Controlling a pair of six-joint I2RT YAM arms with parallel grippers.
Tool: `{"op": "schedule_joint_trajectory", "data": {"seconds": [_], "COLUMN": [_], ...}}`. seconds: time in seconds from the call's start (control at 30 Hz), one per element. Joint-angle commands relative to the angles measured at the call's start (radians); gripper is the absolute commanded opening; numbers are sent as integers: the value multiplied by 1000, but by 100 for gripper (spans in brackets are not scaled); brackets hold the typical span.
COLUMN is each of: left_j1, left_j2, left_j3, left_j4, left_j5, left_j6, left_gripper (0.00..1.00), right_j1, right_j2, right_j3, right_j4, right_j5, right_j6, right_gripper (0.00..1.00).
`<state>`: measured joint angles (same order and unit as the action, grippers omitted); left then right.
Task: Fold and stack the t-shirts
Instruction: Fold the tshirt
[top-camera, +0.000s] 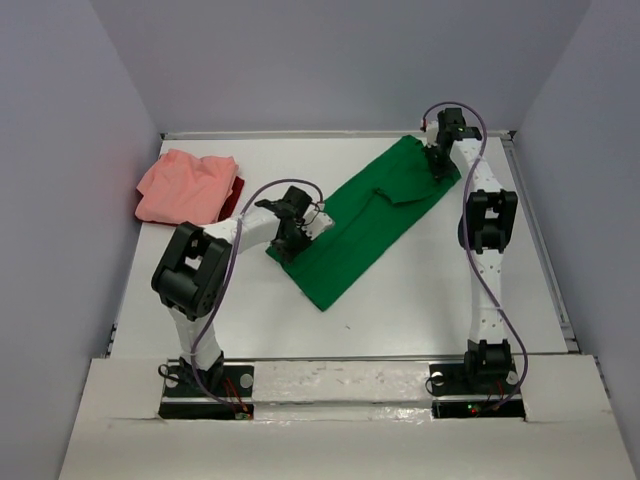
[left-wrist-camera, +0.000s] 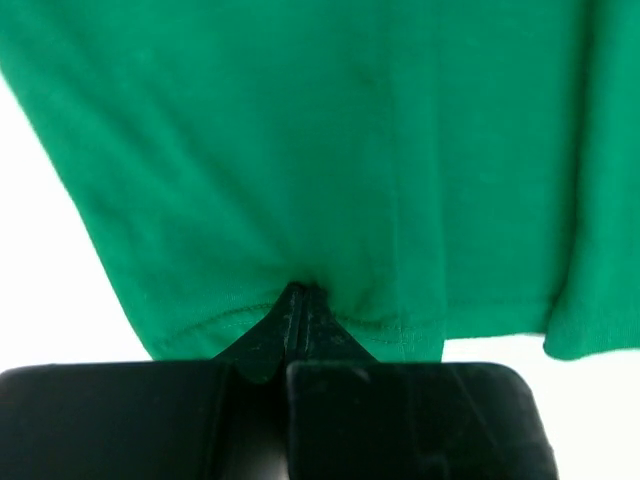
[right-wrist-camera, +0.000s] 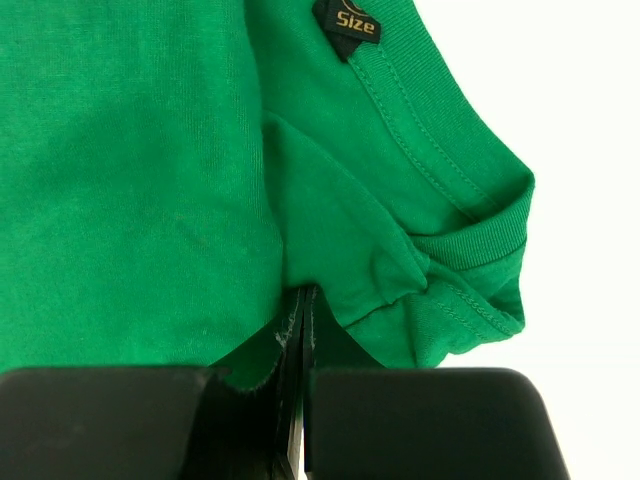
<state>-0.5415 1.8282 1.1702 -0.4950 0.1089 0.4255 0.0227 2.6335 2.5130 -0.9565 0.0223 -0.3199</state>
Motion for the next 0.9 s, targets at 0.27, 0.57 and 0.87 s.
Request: {"op": "schedule_joint_trajectory", "data": {"seconds": [0.27,0.57,0.87], "left_j1": [-136,-173,-176], "left_j2": [46,-24,-119], "left_j3": [-73,68,270], "left_j4": [-238,-344,-450], "left_j5": [328,313,213], "left_j6": [90,139,150], "left_gripper": [0,0,0], "right_j1": [80,91,100], "right_j2": [39,-115,-392], "right_j3": [72,-144,-330], "right_j4": [208,394,501], "right_j5": [-164,6,48], "right_j6": [-100,-154,-133], "right_gripper": [0,0,0]}}
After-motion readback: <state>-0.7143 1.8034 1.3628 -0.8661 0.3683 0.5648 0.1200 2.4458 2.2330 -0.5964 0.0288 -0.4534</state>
